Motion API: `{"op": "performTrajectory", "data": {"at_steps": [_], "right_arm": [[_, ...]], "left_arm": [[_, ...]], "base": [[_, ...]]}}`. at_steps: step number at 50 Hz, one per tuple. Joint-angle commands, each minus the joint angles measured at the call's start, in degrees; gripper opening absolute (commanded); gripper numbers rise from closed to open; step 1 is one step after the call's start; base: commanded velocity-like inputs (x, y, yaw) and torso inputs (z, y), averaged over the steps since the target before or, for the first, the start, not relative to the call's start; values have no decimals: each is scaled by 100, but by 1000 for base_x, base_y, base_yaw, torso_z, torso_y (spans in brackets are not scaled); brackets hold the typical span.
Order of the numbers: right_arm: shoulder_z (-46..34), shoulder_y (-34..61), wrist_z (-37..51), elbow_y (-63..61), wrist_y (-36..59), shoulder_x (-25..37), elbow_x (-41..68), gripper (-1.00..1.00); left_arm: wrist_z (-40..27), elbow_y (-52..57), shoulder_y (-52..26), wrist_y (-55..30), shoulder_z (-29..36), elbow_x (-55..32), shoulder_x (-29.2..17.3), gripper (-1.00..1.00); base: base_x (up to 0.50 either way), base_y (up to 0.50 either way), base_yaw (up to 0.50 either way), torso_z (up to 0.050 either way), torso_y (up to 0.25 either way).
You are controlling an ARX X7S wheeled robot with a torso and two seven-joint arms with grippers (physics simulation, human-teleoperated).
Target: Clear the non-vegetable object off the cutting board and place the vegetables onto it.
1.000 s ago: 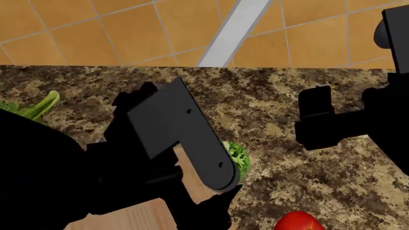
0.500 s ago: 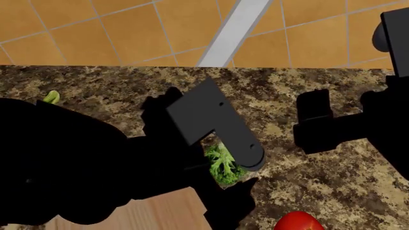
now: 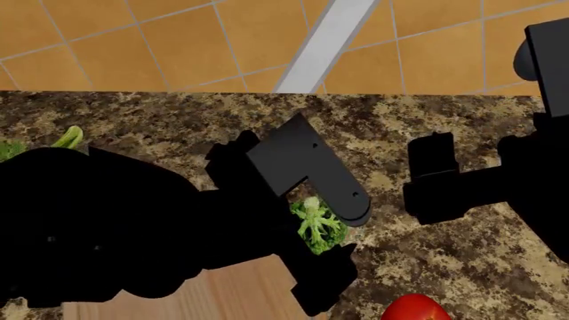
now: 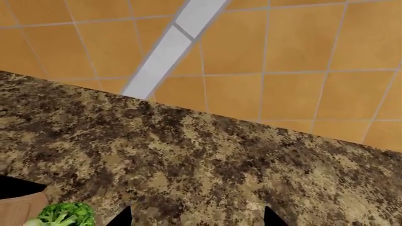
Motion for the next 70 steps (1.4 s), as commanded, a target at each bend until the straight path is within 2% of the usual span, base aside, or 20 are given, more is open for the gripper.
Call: {"op": "performTrajectory", "data": {"at_steps": [1,33,59,60,70], "right_arm": [[155,5,-144,-1,-7,-129,-74,100],[164,-118,-85,-149,-132,25,67,100],[71,-85,-120,-113,-145,-9,63,100],[71,-88,-115,-114,-151,-6,66,100],[64,-101,-111,-149,-187,2,74,100]], "left_arm": [[338,-366,89,89,-36,250,224,100],[328,-681,422,245,241,443,394,100],[671,-1341,558,554,490,788,560,100],[642,-1296,549,543,478,774,539,-100],[589,-1158,427,516,439,751,456,-100]], "base": [[0,0,0,0,0],[0,0,0,0,0],[0,0,0,0,0],[0,0,0,0,0],[1,0,0,0,0]]}}
